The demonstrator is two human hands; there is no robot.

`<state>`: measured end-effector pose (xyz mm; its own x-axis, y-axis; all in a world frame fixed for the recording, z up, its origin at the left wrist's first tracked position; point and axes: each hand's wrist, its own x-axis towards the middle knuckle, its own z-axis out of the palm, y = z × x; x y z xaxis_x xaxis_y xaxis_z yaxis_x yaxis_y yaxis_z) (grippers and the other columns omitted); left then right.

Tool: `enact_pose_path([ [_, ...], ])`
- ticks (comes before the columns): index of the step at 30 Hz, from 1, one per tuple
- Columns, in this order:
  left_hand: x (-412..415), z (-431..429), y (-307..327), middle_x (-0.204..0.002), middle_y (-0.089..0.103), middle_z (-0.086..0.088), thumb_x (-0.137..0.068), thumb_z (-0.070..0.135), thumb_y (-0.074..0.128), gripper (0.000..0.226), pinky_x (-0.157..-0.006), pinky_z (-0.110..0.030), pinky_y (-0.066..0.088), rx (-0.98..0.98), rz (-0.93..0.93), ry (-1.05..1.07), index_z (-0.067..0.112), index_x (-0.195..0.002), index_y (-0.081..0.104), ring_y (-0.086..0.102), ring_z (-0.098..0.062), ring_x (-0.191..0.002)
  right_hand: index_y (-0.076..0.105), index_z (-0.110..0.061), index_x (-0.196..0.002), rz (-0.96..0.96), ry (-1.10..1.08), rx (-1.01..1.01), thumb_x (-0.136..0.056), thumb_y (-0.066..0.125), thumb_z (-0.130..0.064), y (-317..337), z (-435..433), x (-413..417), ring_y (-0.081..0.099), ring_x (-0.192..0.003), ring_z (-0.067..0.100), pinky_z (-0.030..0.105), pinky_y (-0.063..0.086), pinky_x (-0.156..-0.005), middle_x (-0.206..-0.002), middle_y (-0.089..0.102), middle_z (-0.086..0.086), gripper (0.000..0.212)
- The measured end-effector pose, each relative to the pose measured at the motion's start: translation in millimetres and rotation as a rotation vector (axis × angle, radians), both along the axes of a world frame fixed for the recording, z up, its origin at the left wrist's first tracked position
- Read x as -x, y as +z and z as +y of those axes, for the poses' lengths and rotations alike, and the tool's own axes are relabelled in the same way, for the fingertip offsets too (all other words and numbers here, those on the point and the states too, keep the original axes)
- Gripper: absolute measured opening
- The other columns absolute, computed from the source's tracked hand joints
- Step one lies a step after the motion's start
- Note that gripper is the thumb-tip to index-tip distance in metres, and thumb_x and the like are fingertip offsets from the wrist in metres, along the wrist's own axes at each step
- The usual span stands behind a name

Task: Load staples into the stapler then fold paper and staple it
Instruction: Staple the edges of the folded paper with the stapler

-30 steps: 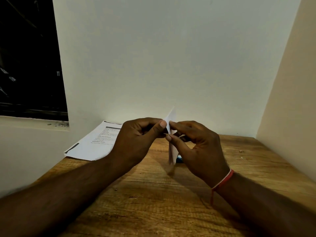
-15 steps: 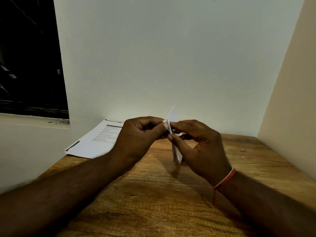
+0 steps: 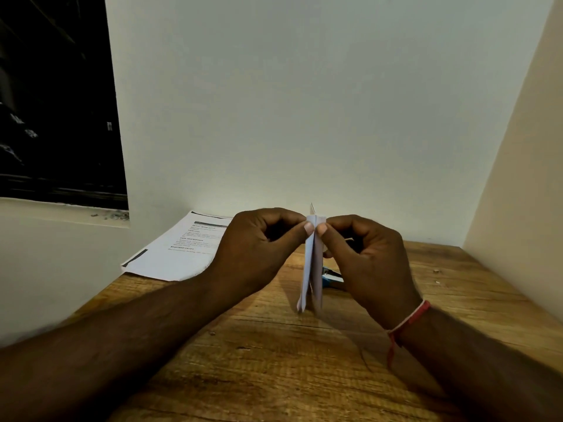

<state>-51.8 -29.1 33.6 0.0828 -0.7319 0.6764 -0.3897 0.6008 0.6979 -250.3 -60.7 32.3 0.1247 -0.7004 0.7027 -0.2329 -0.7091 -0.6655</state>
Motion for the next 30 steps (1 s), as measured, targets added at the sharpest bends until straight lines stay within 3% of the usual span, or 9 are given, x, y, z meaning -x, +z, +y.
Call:
enact_pose_path([
  [4, -2, -2, 0, -0.101, 0.085, 0.001, -0.107, 0.022, 0.075, 0.011, -0.091, -0.032, 0.065, -0.067, 0.062, -0.064, 0.016, -0.106, 0.085, 0.081, -0.015, -0.097, 0.084, -0.026, -0.100, -0.027, 0.054, -0.066, -0.101, 0.074, -0.030, 2, 2, -1, 0.076, -0.084, 0.011, 0.025, 0.064, -0.073, -0.091, 0.081, -0.012, 0.010],
  [8, -1, -3, -2, -0.102, 0.084, 0.002, -0.109, 0.024, 0.073, 0.011, -0.096, -0.047, 0.066, -0.057, 0.016, -0.057, 0.018, -0.108, 0.082, 0.080, -0.020, -0.099, 0.084, -0.022, -0.100, -0.030, 0.058, -0.040, -0.101, 0.075, -0.024, 2, 2, -1, 0.077, -0.082, 0.013, 0.030, 0.065, -0.075, -0.089, 0.081, -0.007, 0.009],
  [12, 2, 4, -1, -0.107, 0.082, 0.013, -0.102, 0.033, 0.080, 0.015, -0.092, -0.024, 0.061, -0.029, -0.030, -0.099, 0.027, -0.115, 0.079, 0.078, -0.009, -0.106, 0.084, -0.017, -0.101, -0.100, 0.088, -0.025, -0.102, 0.074, -0.020, 1, 7, -4, 0.081, -0.084, 0.013, 0.029, 0.067, -0.075, -0.087, 0.083, -0.005, 0.010],
  [15, 2, 6, -6, -0.125, 0.080, 0.013, -0.091, 0.035, 0.093, 0.050, -0.101, -0.023, 0.061, 0.003, -0.211, -0.040, 0.028, -0.136, 0.073, 0.076, -0.009, -0.120, 0.084, -0.018, -0.099, -0.161, 0.107, -0.059, -0.102, 0.075, -0.018, 1, 7, -5, 0.082, -0.087, 0.020, 0.046, 0.069, -0.081, -0.088, 0.084, -0.001, 0.010],
  [17, 0, 4, -6, -0.122, 0.080, 0.016, -0.093, 0.033, 0.092, 0.047, -0.097, -0.021, 0.060, 0.033, -0.237, 0.029, 0.031, -0.136, 0.074, 0.075, -0.004, -0.117, 0.084, -0.016, -0.104, -0.174, 0.172, -0.084, -0.103, 0.073, -0.015, 2, 8, -4, 0.082, -0.094, 0.020, 0.050, 0.067, -0.090, -0.094, 0.085, 0.001, 0.011],
  [20, -6, 0, -2, -0.116, 0.081, 0.021, -0.097, 0.028, 0.089, 0.037, -0.089, -0.020, 0.062, -0.005, -0.150, 0.067, 0.033, -0.132, 0.077, 0.075, 0.003, -0.110, 0.083, -0.019, -0.110, -0.106, 0.102, 0.021, -0.099, 0.079, -0.015, 4, 8, 0, 0.080, -0.099, 0.014, 0.040, 0.067, -0.090, -0.098, 0.084, -0.004, 0.013],
  [22, -9, -1, 1, -0.112, 0.081, 0.022, -0.096, 0.029, 0.089, 0.035, -0.083, -0.021, 0.063, -0.031, -0.147, 0.098, 0.036, -0.128, 0.077, 0.075, 0.005, -0.107, 0.078, -0.025, -0.119, -0.022, -0.044, 0.131, -0.093, 0.086, -0.020, 6, 2, 5, 0.075, -0.100, 0.010, 0.028, 0.064, -0.084, -0.105, 0.078, -0.011, 0.027],
  [25, -8, 2, 4, -0.099, 0.085, 0.020, -0.096, 0.031, 0.089, 0.033, -0.077, -0.018, 0.059, -0.054, -0.153, 0.080, 0.042, -0.122, 0.073, 0.077, 0.006, -0.100, 0.072, -0.041, -0.123, 0.133, -0.149, 0.186, -0.089, 0.085, -0.036, 9, -4, 9, 0.063, -0.108, 0.003, 0.015, 0.048, -0.077, -0.116, 0.067, -0.022, 0.036],
  [30, -2, 9, 6, -0.096, 0.086, 0.021, -0.096, 0.030, 0.089, 0.039, -0.074, -0.006, 0.053, -0.009, -0.203, 0.057, 0.038, -0.127, 0.068, 0.079, 0.006, -0.097, 0.074, -0.050, -0.095, 0.214, -0.055, 0.195, -0.097, 0.077, -0.039, 7, -3, 6, 0.062, -0.103, 0.005, 0.025, 0.045, -0.075, -0.100, 0.072, -0.028, 0.012],
])
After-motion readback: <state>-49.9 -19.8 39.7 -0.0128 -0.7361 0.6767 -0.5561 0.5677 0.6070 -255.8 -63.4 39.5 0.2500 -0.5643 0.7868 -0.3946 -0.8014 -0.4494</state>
